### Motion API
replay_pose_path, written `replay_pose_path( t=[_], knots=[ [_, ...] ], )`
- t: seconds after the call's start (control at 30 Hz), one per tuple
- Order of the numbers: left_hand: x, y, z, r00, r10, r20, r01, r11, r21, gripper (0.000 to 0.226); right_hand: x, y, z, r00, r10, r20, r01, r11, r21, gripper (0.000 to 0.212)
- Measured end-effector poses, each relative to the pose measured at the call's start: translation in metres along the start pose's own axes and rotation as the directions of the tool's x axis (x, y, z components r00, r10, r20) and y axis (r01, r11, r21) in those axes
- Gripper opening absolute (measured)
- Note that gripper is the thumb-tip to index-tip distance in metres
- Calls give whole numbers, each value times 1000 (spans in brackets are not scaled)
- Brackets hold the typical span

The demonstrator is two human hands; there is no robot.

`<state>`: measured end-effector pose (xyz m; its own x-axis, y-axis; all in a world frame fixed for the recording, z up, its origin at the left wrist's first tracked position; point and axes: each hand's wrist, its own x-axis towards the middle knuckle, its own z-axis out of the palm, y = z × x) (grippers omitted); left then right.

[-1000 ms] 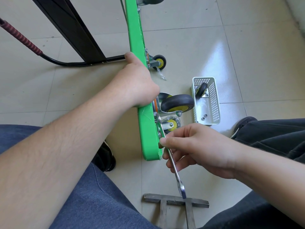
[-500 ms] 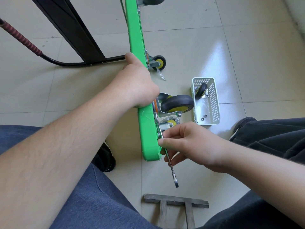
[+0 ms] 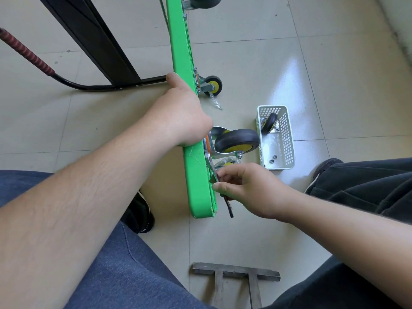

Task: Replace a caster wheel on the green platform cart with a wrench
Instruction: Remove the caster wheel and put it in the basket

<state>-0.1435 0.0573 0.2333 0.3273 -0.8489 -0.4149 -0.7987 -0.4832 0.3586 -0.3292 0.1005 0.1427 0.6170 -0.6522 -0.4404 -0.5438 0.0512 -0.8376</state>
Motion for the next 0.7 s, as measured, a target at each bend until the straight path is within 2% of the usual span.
replay_pose_path(
  t=[0.13,0.3,0.47,0.7],
  knots=[
    [0,1,0,1000,-4,11,4,1000,8,80,-1,-1,0,1000,15,12,-15,1000,-18,17],
    [0,0,-1,1000,-17,12,17,999,-28,80,-8,-3,1,993,109,54,-110,994,10,17],
    [0,2,-2,1000,-5,4,5,999,-33,83,-20,-8,1,959,239,155,-265,947,179,21],
    [-4,2,-1,999,-10,31,11,999,-35,89,-38,-35,-3,925,266,271,-349,877,331,26]
  ],
)
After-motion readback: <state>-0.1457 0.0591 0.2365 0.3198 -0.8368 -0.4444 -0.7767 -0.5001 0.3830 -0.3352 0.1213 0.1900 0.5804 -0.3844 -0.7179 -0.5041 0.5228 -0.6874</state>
